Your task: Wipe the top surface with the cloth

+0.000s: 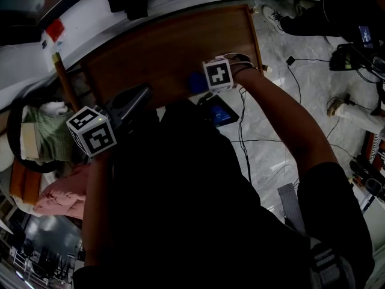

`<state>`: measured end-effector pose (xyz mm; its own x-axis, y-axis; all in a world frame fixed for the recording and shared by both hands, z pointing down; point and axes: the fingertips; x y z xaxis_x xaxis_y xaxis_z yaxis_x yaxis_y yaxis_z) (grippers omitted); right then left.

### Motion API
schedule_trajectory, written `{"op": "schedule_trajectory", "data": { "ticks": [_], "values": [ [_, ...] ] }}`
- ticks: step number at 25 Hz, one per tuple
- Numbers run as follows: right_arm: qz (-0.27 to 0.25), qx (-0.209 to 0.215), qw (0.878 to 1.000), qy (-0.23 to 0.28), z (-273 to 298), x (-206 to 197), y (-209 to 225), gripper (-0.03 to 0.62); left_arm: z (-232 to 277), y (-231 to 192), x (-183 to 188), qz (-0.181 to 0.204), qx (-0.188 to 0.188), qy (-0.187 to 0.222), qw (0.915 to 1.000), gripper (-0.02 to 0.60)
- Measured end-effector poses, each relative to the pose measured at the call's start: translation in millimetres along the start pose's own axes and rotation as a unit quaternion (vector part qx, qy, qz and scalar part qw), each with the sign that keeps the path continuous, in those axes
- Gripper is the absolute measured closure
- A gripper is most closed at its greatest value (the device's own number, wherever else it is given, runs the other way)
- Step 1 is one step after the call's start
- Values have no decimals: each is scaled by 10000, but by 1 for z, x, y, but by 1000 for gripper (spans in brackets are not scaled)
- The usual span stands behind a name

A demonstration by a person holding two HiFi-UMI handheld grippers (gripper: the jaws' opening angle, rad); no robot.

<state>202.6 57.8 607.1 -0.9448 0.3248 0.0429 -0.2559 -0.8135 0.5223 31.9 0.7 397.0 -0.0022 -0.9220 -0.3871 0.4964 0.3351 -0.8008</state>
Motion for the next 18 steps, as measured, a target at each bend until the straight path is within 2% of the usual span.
{"op": "schedule_trajectory", "data": {
  "ticks": [4, 8, 10, 12, 13, 15, 18],
  "values": [
    [251, 208, 9994, 151, 3, 0, -6, 534, -1, 0, -2, 9, 30, 38, 10000, 571],
    [459, -122, 9967, 653, -12, 5, 15, 533, -3, 3, 2, -1, 32, 119, 9999, 571],
    [675, -449, 9913, 1037, -34, 1, 35, 533, -3, 3, 2, 2, 24, 119, 9999, 571],
    [945, -976, 9809, 1390, -70, -5, 72, 533, -3, 0, 0, -6, 44, 105, 9999, 571],
    [1029, -1285, 9762, 1409, -89, -11, 93, 533, -3, -1, -1, -21, 51, 99, 9999, 571],
    [1150, -1812, 9695, 1182, -116, -28, 134, 533, -1, -2, -3, -48, 51, 87, 9999, 571],
    [1423, -2237, 9628, 522, -131, -64, 181, 533, 0, 1, -4, -52, 58, 56, 10000, 571]
  ]
}}
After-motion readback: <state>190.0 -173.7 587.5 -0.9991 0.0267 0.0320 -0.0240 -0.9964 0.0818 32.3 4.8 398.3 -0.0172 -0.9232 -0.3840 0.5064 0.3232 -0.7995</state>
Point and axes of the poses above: the fingertips, and each gripper's own axes: z forward along the fingers, y to its right, x out of its top, and after that the axes turned 14 degrees about -y, right-handed
